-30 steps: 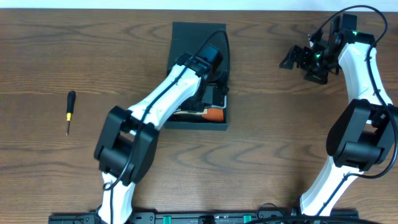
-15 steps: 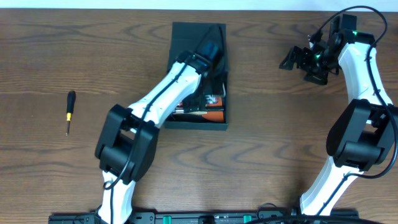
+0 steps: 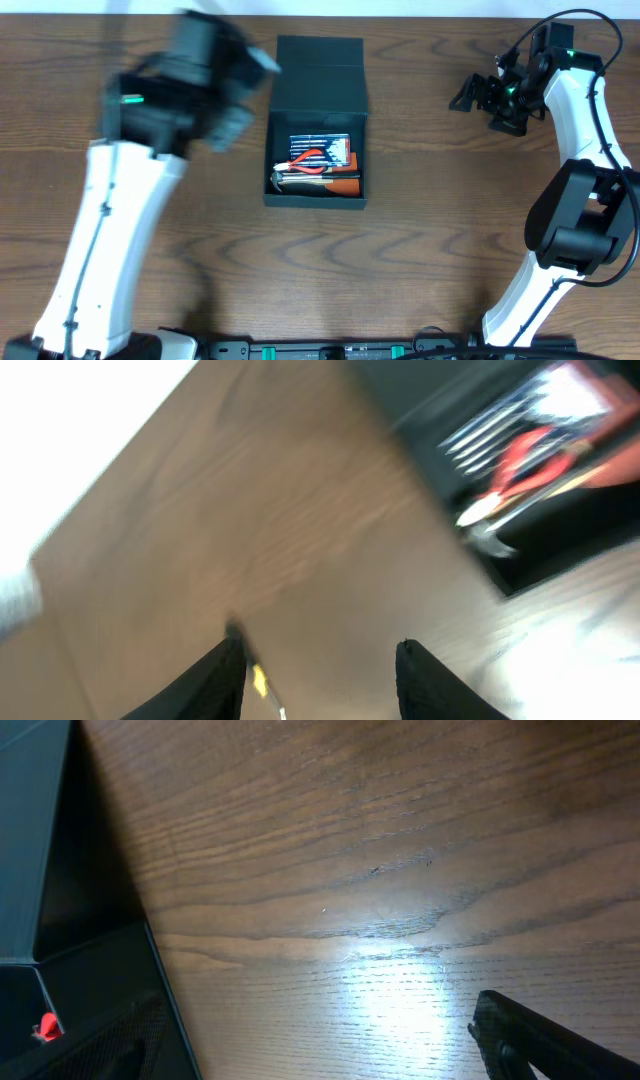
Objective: Pack container
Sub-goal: 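Move the left gripper over the yellow-black screwdriver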
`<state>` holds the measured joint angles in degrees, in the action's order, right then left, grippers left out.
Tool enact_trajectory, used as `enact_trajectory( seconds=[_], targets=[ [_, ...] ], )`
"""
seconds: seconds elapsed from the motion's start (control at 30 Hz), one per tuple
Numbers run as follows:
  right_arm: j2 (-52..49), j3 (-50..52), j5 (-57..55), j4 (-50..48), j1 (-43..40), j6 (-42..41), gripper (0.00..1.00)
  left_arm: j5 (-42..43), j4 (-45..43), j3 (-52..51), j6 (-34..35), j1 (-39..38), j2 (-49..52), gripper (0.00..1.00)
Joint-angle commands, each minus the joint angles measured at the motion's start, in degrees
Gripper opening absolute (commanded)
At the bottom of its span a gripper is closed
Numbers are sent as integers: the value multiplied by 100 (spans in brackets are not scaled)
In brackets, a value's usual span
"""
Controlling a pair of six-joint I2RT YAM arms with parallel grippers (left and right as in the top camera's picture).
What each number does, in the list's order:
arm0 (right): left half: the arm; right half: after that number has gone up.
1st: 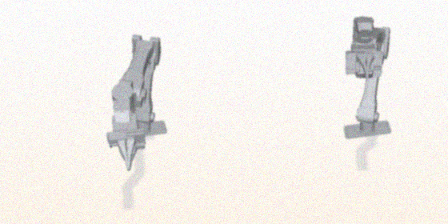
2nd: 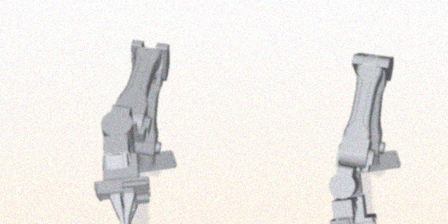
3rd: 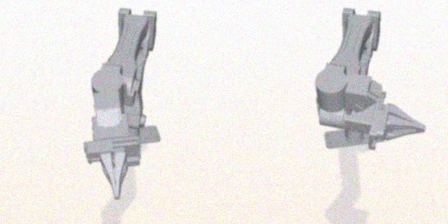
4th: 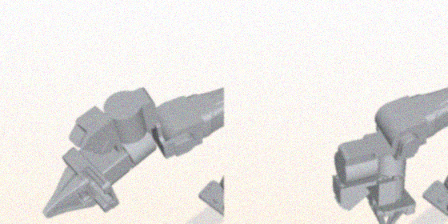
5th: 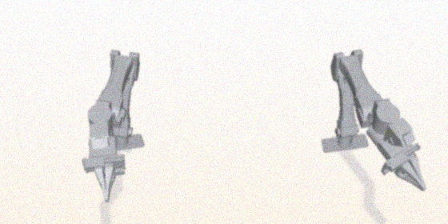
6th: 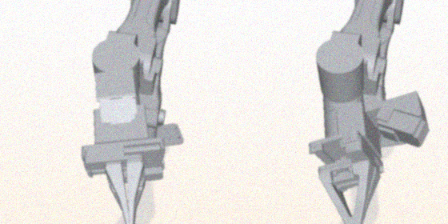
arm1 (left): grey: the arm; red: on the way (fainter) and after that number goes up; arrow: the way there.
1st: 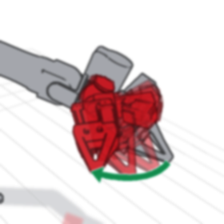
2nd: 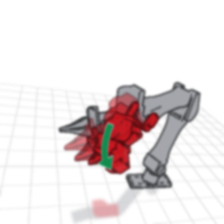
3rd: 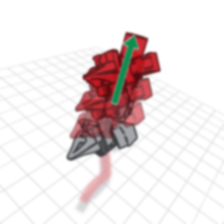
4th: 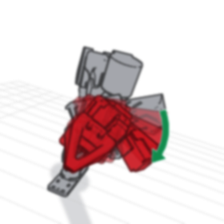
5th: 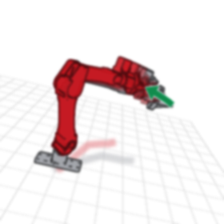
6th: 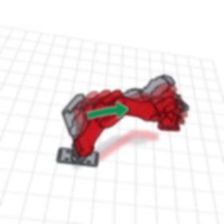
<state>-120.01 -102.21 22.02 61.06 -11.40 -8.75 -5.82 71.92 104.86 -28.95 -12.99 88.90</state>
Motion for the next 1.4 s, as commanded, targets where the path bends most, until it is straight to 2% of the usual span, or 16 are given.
enact_trajectory(
  seconds=[0.0, 0.13, 0.33, 0.6, 0.7, 0.93, 1.37],
  targets=[
    [-66, -4, -20, -17, 61, -42, 99, -66, 323, -131, 688, 938, 236, 59],
    [-66, -2, -20, -35, 61, -42, 99, -63, 468, -437, 765, 1832, 538, 79],
    [-66, -2, -20, -35, 61, -42, 99, 289, 264, -769, 1008, 2780, 1255, 82],
    [-66, -4, -20, -39, 61, -42, 99, 391, -221, -769, 909, 3263, 2496, 100],
    [-66, -4, -20, -35, 61, -39, 99, 557, -339, -769, 527, 3285, 3012, 100],
    [-66, -2, -20, 31, 59, -39, 99, 590, -765, -769, 507, 3285, 3720, 94],
    [-66, -2, -87, 315, 59, -39, 99, 693, -1401, -774, 348, 3453, 3803, 93]
  ],
)
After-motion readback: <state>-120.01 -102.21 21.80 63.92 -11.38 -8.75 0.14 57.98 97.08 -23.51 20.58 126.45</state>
